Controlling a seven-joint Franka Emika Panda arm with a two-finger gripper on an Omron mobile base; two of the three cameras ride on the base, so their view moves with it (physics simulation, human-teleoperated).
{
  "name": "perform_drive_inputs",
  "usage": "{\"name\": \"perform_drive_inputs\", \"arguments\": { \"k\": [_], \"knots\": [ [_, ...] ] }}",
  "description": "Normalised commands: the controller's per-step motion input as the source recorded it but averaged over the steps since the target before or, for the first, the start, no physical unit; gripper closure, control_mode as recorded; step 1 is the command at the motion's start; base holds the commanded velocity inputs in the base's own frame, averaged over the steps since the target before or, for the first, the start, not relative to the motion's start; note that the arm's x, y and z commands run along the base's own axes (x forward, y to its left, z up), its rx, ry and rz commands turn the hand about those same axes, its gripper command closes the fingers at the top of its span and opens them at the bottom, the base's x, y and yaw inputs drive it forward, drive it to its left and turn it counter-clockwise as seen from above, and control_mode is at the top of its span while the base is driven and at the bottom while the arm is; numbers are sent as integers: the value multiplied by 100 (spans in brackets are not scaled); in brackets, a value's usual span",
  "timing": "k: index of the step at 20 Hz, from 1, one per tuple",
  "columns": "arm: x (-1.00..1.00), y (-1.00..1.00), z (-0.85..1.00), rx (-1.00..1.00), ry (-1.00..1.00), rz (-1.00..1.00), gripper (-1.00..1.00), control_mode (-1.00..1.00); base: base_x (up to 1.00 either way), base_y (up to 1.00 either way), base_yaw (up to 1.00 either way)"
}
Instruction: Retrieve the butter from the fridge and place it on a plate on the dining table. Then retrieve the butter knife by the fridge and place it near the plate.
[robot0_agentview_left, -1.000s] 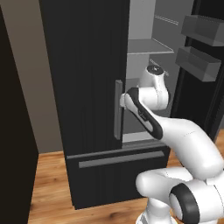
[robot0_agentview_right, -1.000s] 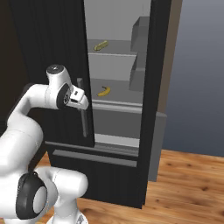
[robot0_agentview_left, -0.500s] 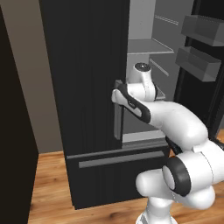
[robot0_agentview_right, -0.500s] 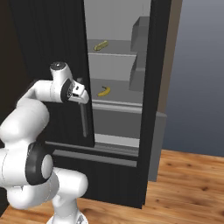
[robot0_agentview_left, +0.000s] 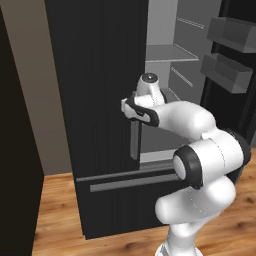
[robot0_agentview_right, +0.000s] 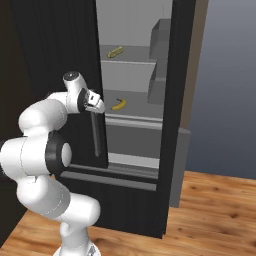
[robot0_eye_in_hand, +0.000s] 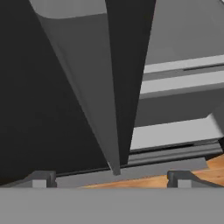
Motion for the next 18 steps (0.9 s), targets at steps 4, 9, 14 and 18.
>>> {"name": "perform_drive_inputs", "arguments": {
  "k": [4, 9, 14, 18],
  "knots": [
    [47, 2, -8, 0, -13, 0, -100, -100, 0, 0, 0],
    [39, 0, -7, 0, -8, 0, -100, -100, 0, 0, 0],
    [39, 1, 0, -1, 0, 0, -100, -100, 0, 0, 0],
    [36, 0, -15, -4, -2, 0, -100, -100, 0, 0, 0]
  ]
}}
